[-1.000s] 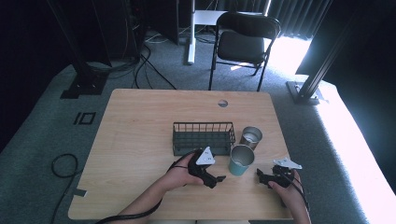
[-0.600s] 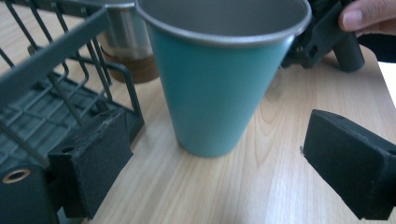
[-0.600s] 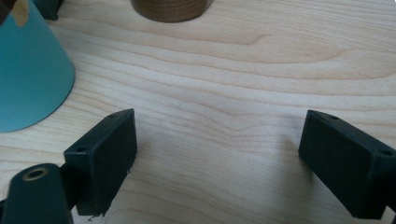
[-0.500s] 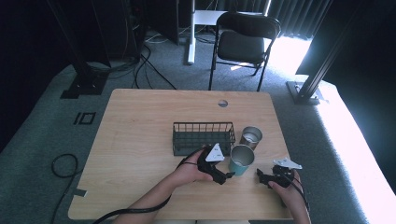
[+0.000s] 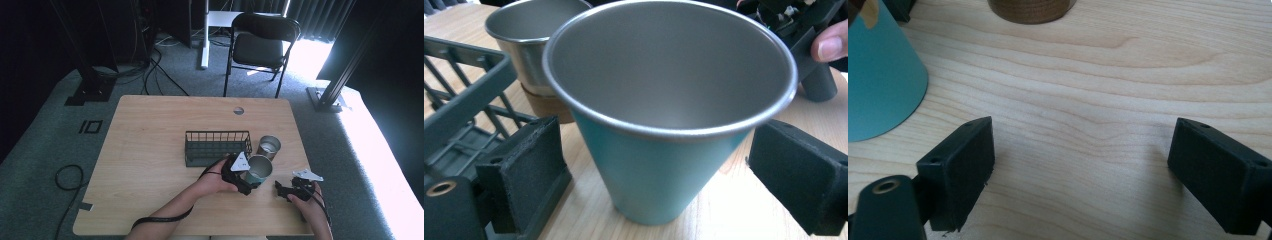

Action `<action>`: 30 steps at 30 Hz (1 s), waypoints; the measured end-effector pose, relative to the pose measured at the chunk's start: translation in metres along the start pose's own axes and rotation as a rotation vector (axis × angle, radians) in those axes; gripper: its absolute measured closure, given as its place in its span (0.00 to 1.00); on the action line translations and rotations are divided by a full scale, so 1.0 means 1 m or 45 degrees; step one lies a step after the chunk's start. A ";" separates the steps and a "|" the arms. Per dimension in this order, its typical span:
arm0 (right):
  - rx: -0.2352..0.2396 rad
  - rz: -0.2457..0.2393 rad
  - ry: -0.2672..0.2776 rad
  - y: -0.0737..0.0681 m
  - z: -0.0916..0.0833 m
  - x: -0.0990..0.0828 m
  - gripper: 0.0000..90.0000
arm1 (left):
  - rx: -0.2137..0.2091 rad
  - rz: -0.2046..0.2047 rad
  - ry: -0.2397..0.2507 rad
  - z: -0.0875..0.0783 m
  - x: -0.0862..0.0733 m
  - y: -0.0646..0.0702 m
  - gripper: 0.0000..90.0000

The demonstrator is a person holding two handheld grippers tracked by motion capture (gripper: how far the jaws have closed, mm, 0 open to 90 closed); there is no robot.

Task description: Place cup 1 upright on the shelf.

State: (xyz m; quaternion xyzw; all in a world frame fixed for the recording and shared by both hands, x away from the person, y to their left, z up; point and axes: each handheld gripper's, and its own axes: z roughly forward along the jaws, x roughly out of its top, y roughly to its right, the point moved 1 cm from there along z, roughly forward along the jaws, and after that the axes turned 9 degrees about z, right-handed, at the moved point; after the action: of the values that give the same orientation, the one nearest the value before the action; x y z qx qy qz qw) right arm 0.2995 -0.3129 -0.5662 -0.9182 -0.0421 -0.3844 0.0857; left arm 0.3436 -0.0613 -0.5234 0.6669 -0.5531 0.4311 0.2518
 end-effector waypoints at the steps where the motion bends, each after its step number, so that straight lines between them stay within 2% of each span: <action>1: 0.000 0.000 0.000 0.000 0.000 0.000 0.12 | 0.007 0.016 0.000 0.002 0.001 0.000 0.09; 10: 0.001 0.000 0.000 0.000 0.000 0.000 0.12 | -0.008 0.016 0.020 0.013 0.007 0.004 0.09; 18: 0.000 -0.001 0.000 0.000 0.000 0.000 0.12 | 0.021 0.006 0.048 0.020 0.012 0.004 0.09; 21: 0.000 -0.001 0.000 0.000 0.000 0.000 0.12 | 0.045 -0.010 0.057 0.021 0.013 0.004 0.13; 27: 0.000 -0.001 0.000 0.000 0.000 0.000 0.12 | 0.040 0.012 0.062 0.022 0.013 0.003 0.16; 30: 0.000 -0.001 0.000 0.000 0.000 0.000 0.12 | 0.036 -0.006 0.060 0.021 0.015 0.004 0.16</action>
State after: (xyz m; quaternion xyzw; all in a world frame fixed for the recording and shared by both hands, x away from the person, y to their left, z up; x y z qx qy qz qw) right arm 0.2995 -0.3130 -0.5662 -0.9182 -0.0424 -0.3844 0.0855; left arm 0.3466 -0.0871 -0.5218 0.6612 -0.5394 0.4540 0.2565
